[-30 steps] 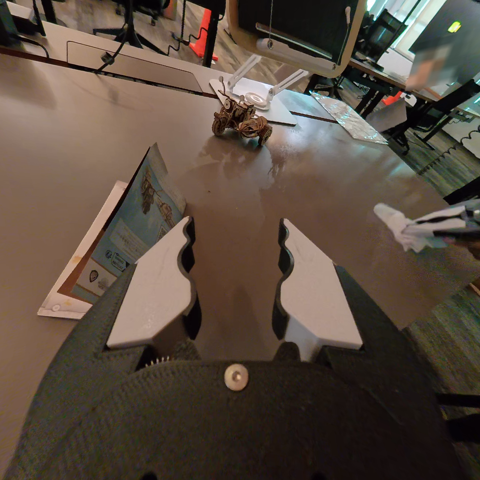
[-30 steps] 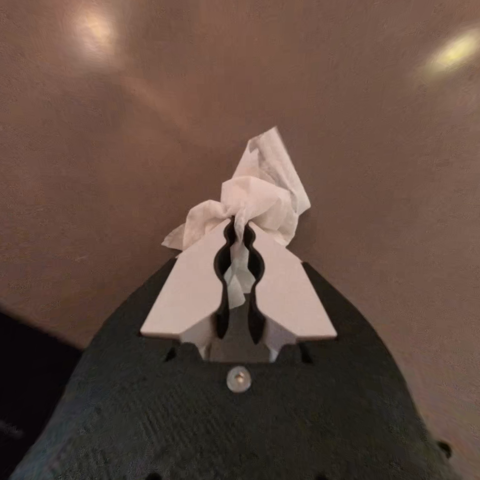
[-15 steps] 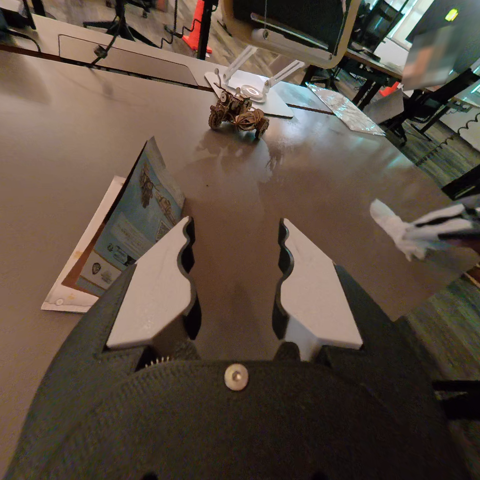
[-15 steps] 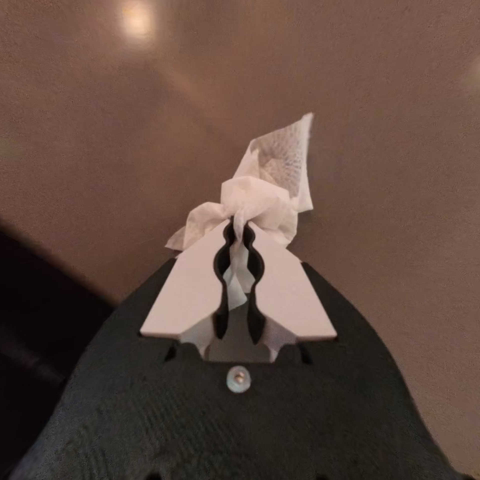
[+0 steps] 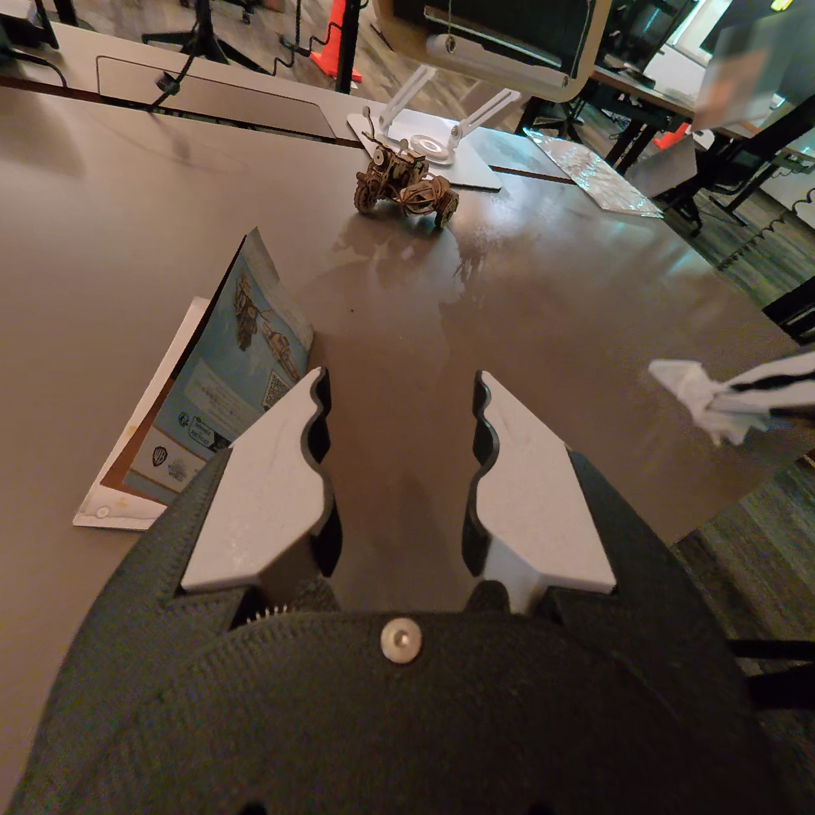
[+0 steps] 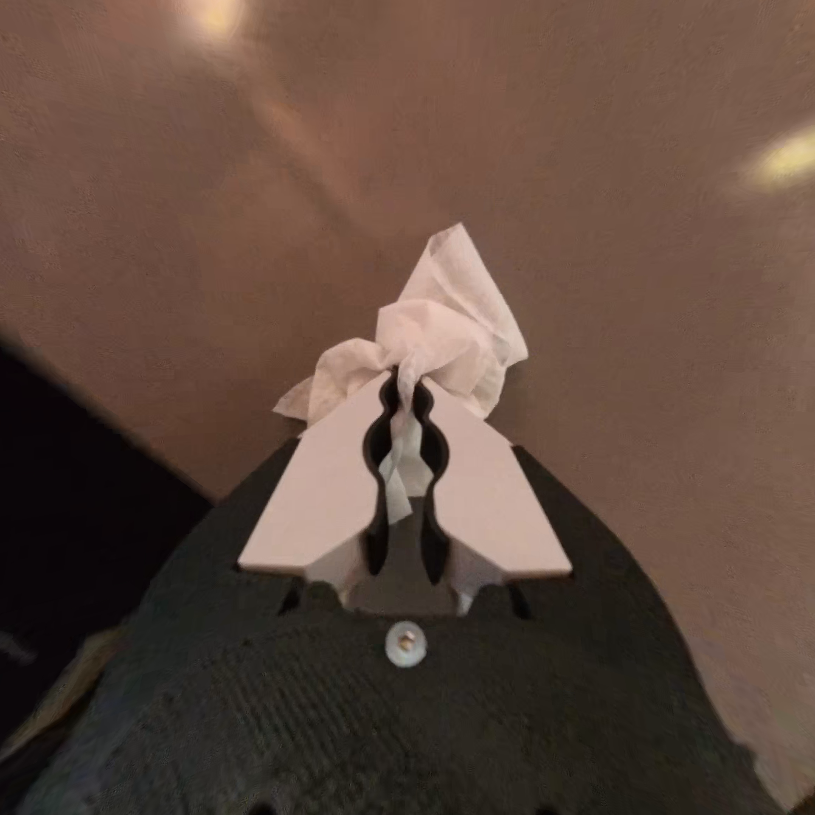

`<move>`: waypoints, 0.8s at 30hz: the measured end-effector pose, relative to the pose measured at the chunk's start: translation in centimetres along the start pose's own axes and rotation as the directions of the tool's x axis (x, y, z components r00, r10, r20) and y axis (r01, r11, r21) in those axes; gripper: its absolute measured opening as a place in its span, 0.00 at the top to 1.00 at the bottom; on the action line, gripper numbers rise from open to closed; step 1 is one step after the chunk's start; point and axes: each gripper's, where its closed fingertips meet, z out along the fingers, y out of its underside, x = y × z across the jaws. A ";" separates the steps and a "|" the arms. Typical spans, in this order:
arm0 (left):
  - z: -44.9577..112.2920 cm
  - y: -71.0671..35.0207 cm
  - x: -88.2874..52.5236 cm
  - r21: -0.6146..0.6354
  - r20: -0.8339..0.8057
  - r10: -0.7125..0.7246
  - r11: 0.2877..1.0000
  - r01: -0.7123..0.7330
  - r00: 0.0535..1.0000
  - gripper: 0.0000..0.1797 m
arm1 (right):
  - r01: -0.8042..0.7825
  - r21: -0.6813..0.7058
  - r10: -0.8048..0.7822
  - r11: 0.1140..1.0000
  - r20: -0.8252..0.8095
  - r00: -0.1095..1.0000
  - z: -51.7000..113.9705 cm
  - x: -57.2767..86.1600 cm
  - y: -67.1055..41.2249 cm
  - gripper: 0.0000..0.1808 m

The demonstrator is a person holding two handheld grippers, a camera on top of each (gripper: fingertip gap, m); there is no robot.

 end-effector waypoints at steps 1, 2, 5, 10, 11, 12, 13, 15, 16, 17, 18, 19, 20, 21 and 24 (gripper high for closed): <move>0.0 0.1 0.0 -0.003 0.002 0.004 1.000 -0.004 1.000 0.66 | -0.144 0.000 0.144 0.990 -0.042 0.989 0.2 2.9 0.6 0.97; 0.1 0.1 0.0 -0.007 0.003 0.007 1.000 -0.007 1.000 0.66 | -0.256 0.012 0.256 0.967 -0.057 0.965 0.4 4.6 0.7 0.97; 0.1 0.1 0.0 -0.008 -0.001 0.007 1.000 -0.007 1.000 0.66 | -0.164 0.036 0.167 0.986 -0.119 0.979 1.3 2.2 -2.3 0.97; 0.1 0.1 0.0 -0.008 0.007 0.010 1.000 -0.010 1.000 0.66 | 0.123 0.134 -0.133 0.983 0.064 0.989 1.4 -8.6 -6.4 0.97; 0.1 0.1 0.0 -0.005 0.005 0.004 1.000 -0.004 1.000 0.66 | 0.076 0.125 -0.084 0.989 0.059 0.995 1.3 -7.3 -5.9 0.97; 0.1 0.0 0.1 -0.001 -0.007 -0.005 1.000 0.005 1.000 0.66 | -0.004 0.114 -0.002 0.993 0.048 0.999 1.4 -5.1 -5.3 0.97; 0.1 0.1 -0.1 -0.003 -0.004 0.000 1.000 0.000 1.000 0.66 | -0.067 0.103 0.065 0.992 0.016 0.998 1.6 -2.6 -4.8 0.97; 0.1 0.0 -0.2 -0.005 -0.011 -0.016 1.000 0.016 1.000 0.66 | -0.113 0.073 0.116 0.991 -0.039 0.992 2.1 0.5 -4.8 0.97; 0.0 -0.1 0.0 0.002 -0.022 -0.028 1.000 0.028 0.999 0.66 | -0.108 0.049 0.109 0.993 -0.027 0.994 2.2 -0.2 -5.2 0.97; -0.1 -0.2 -0.2 0.008 -0.014 -0.030 1.000 0.030 0.999 0.66 | -0.042 0.040 0.041 0.998 0.036 0.999 2.1 -2.5 -5.8 0.97; -0.1 -0.2 -0.3 0.008 -0.012 -0.030 1.000 0.030 0.999 0.66 | 0.055 0.041 -0.060 0.998 0.126 0.990 1.8 -5.7 -6.2 0.97; 0.0 -0.1 -0.3 0.005 -0.016 -0.033 0.999 0.033 0.999 0.66 | 0.182 0.023 -0.184 0.983 0.160 0.970 1.4 -7.6 -5.9 0.97; 0.0 -0.1 -0.2 0.003 -0.016 -0.033 0.999 0.033 0.999 0.66 | 0.293 -0.016 -0.288 0.956 0.142 0.947 1.2 -7.5 -5.4 0.97; 0.0 -0.1 -0.2 0.003 -0.015 -0.029 1.000 0.029 0.999 0.66 | 0.309 -0.059 -0.301 0.949 0.121 0.946 1.2 -6.0 -5.0 0.97; 0.0 0.0 -0.2 -0.002 -0.012 -0.018 1.000 0.018 1.000 0.66 | 0.041 -0.098 -0.039 0.994 0.027 0.999 2.4 1.0 -5.0 0.97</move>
